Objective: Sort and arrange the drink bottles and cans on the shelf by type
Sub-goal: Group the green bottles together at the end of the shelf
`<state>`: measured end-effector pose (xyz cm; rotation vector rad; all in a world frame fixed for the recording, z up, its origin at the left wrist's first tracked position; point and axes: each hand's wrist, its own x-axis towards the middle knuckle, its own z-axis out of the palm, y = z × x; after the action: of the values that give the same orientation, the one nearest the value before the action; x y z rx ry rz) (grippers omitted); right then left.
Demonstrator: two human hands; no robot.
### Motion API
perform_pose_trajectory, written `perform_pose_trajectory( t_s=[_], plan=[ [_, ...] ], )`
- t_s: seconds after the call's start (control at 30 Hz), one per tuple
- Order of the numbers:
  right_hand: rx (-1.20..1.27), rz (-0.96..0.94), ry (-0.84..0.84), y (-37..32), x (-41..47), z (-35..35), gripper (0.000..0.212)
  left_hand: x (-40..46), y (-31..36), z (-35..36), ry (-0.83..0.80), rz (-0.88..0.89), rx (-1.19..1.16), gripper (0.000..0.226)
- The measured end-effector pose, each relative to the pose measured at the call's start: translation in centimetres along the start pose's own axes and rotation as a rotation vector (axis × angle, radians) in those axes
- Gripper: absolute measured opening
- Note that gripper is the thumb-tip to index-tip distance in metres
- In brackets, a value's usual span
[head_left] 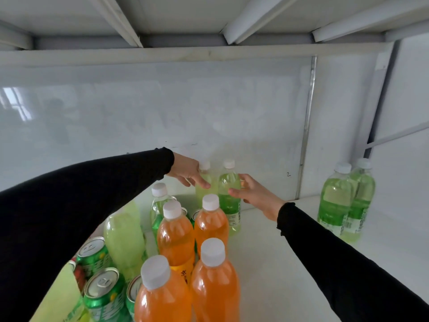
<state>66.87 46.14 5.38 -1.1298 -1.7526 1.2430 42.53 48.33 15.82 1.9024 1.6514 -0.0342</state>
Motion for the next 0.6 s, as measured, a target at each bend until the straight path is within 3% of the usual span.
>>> perform_pose_trajectory(
  t_s=[0.27, 0.43, 0.53, 0.6],
  plan=[
    [0.009, -0.037, 0.021, -0.1, 1.0, 0.7, 0.067, -0.2, -0.6, 0.0, 0.0, 0.01, -0.027, 0.068],
    [-0.018, -0.059, 0.083, 0.5, 1.4, 1.1, 0.066, -4.0, -2.0, -1.6, -0.045, 0.001, -0.023, 0.089],
    [-0.002, -0.068, 0.102, 0.4, 1.3, 1.5, 0.067, -8.1, -2.9, -2.3, 0.034, 0.055, -0.107, 0.106],
    [0.021, -0.069, 0.117, 0.4, 1.2, 1.8, 0.069, -10.8, -3.9, -2.1, 0.079, 0.106, -0.191, 0.102]
  ],
)
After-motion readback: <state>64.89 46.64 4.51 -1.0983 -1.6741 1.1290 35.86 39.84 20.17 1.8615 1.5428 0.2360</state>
